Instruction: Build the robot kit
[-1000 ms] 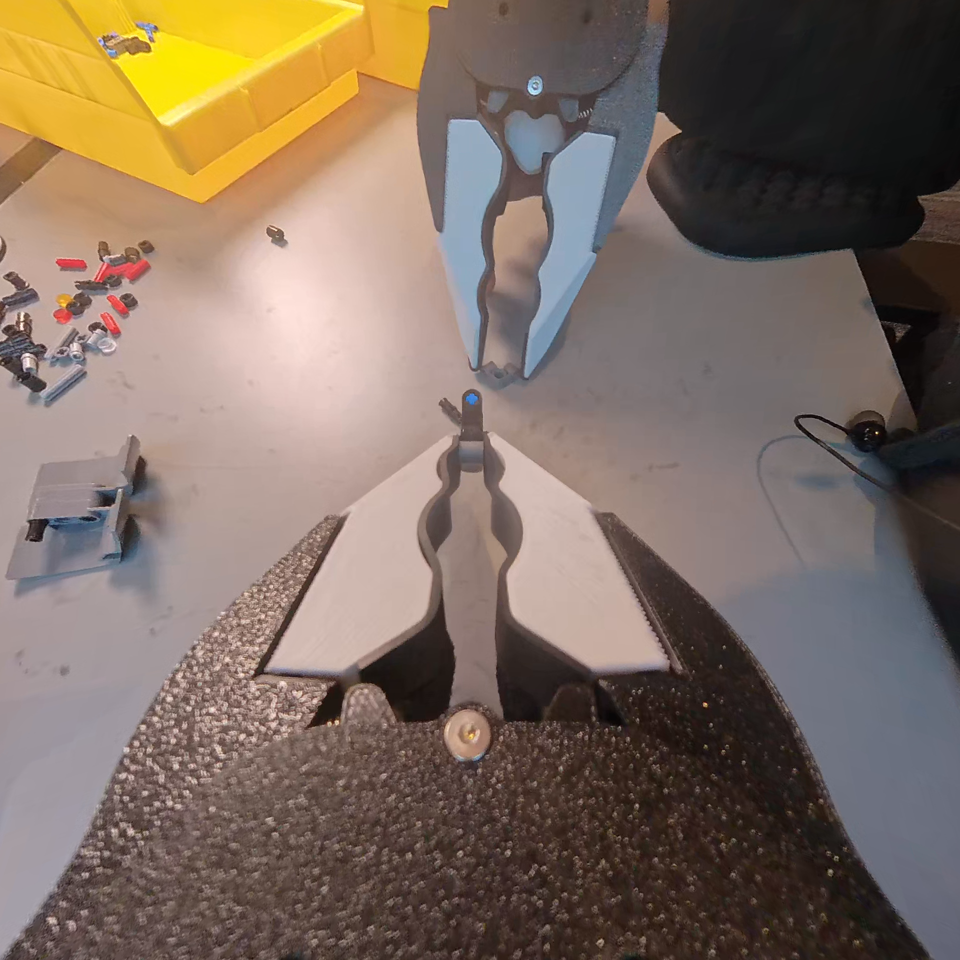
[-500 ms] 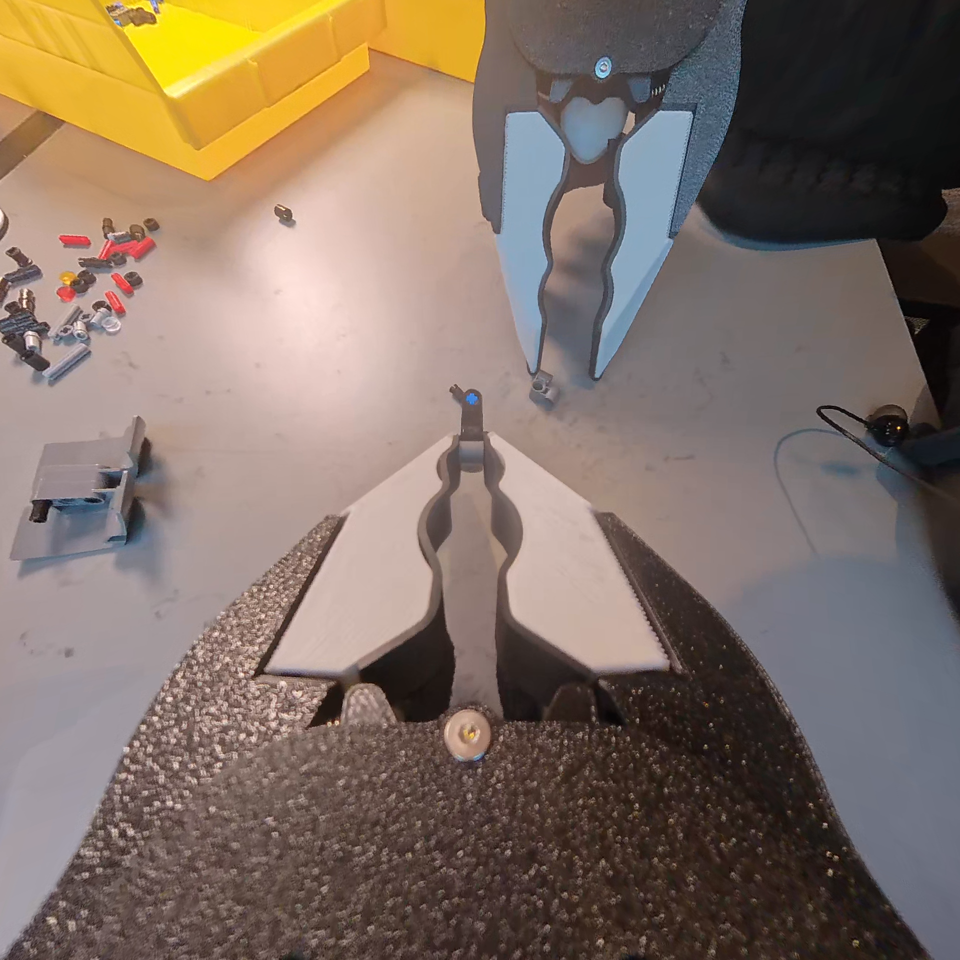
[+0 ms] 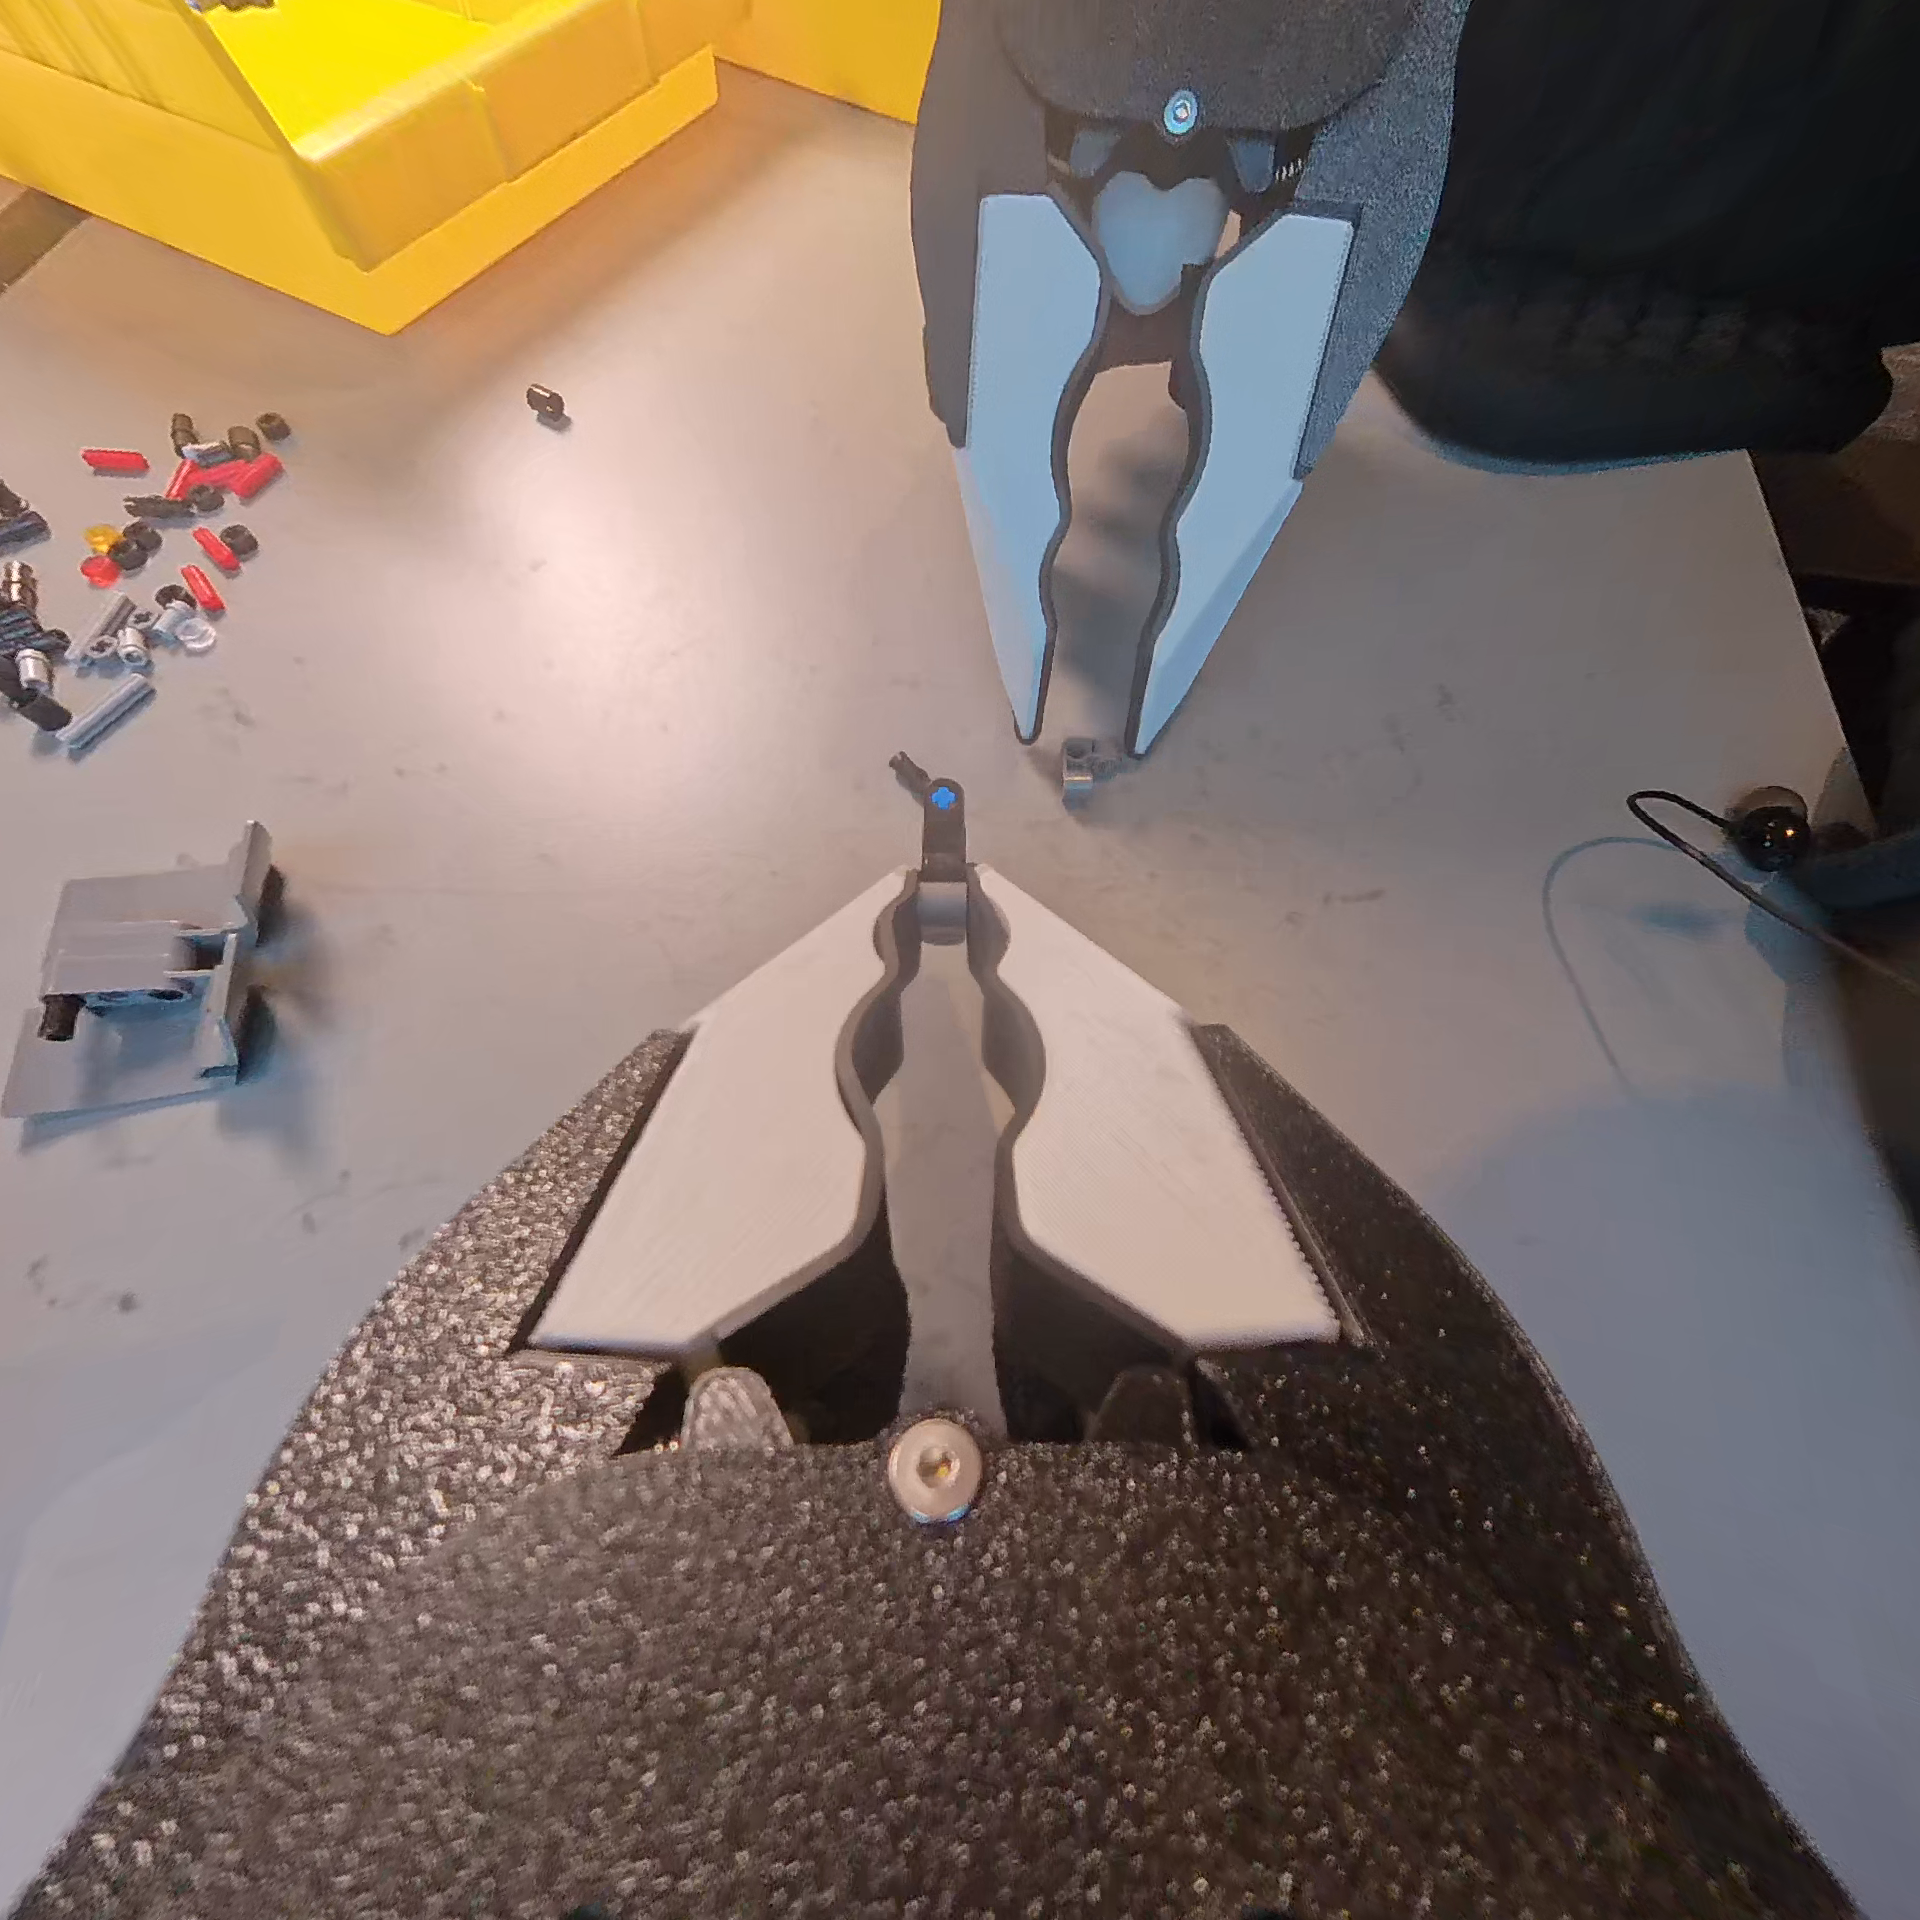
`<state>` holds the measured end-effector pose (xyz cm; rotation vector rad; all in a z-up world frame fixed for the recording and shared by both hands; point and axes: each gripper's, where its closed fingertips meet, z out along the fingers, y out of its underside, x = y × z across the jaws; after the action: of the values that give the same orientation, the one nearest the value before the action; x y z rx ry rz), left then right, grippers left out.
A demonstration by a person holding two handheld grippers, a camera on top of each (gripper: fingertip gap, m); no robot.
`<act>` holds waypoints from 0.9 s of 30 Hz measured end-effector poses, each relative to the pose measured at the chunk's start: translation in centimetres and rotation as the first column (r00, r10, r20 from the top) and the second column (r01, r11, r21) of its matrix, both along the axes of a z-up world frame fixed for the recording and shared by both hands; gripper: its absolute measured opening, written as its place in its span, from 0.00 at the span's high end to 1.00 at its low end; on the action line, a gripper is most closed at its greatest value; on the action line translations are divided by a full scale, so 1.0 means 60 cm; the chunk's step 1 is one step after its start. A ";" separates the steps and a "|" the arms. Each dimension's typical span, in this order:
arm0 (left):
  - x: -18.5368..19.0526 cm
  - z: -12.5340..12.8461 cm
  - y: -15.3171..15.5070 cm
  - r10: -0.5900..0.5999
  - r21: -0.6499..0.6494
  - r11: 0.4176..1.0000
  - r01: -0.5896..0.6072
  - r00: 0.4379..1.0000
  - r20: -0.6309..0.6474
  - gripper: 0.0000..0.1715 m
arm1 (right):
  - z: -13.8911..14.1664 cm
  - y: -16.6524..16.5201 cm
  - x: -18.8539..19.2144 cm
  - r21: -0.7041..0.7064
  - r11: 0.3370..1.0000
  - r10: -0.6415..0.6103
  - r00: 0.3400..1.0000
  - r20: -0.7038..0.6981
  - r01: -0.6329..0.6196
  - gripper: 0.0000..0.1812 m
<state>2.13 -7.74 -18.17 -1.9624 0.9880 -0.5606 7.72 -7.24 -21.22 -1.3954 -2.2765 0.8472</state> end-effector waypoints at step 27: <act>0.012 -0.016 -0.014 -0.052 -0.042 0.998 0.051 0.998 -0.029 0.96 | 0.011 0.006 -0.006 0.028 0.999 -0.014 0.999 -0.035 0.015 0.90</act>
<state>2.85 -8.59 -19.15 -1.9917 1.0557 -0.5859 7.35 -6.89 -20.58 -1.3727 -2.2407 0.8252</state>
